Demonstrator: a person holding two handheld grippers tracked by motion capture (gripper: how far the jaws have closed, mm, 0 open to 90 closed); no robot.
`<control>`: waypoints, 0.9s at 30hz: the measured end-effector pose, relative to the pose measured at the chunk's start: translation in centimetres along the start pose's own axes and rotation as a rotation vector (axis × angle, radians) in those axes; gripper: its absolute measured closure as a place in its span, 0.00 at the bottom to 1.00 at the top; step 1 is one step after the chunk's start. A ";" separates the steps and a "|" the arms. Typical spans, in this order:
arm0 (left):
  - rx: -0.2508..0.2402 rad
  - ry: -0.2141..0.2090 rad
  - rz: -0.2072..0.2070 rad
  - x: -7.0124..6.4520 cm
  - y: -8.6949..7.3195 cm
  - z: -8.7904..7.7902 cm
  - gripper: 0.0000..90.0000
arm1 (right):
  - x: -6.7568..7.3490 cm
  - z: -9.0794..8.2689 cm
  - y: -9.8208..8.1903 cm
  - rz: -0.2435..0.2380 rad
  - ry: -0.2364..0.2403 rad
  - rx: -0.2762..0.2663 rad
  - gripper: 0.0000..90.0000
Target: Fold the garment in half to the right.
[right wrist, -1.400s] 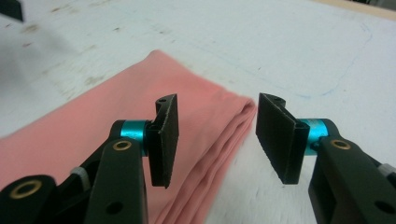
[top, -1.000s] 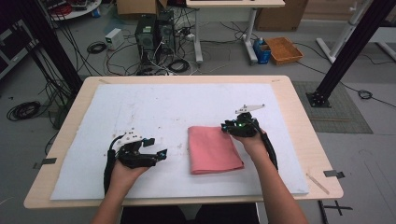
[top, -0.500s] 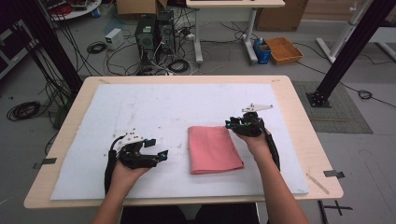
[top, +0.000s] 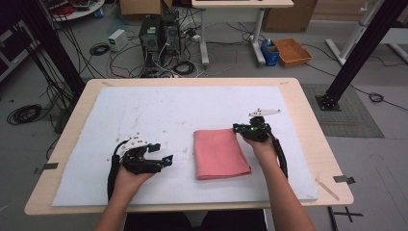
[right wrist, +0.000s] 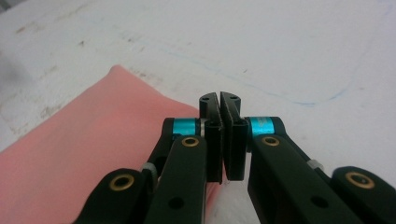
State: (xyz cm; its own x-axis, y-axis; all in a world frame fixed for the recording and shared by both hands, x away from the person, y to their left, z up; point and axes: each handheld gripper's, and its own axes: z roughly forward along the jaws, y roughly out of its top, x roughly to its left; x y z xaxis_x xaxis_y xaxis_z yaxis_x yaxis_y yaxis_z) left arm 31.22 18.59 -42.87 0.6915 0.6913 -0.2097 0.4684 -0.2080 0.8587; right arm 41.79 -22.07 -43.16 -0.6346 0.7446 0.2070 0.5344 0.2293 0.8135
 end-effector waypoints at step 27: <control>-0.042 0.008 0.011 1.1 0.4 -1.1 0.27 | 1.5 -6.0 -0.9 -0.142 -0.030 -0.146 0.42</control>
State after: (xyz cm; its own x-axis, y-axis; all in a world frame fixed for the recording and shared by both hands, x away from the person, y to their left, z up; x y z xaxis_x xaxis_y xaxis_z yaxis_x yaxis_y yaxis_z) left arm 31.58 20.03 -42.24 0.6921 0.6947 -0.1961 0.4366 -0.1866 0.8801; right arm 36.99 -24.93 -40.26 -0.6797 0.7301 0.0701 0.3530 0.2420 0.9038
